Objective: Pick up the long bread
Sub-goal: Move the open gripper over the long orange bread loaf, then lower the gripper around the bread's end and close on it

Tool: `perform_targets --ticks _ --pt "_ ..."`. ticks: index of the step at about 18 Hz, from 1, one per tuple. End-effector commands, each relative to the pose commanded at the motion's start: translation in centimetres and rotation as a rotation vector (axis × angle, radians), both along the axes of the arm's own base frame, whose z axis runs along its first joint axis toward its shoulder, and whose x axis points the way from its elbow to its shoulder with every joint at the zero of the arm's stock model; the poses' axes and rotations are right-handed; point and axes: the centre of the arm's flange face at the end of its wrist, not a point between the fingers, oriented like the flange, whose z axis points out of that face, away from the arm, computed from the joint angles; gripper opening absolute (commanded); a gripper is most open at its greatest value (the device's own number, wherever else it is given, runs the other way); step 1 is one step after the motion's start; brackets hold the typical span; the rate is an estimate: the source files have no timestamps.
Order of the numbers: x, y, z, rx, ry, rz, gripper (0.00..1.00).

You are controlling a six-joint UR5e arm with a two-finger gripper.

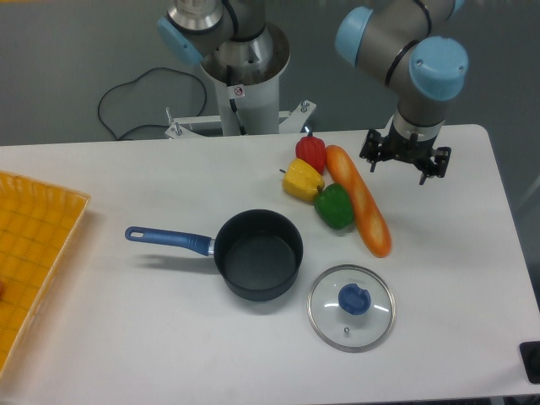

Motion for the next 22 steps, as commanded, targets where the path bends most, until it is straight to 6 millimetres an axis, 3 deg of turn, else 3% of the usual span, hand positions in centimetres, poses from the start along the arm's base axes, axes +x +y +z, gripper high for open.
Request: perform_targets --ticks 10,17,22 --pt "-0.9 0.5 -5.5 -0.007 -0.021 0.066 1.00" --pt "-0.6 0.5 -6.3 -0.008 -0.034 0.069 1.00" --pt "-1.6 1.1 -6.2 -0.002 -0.019 0.153 1.00"
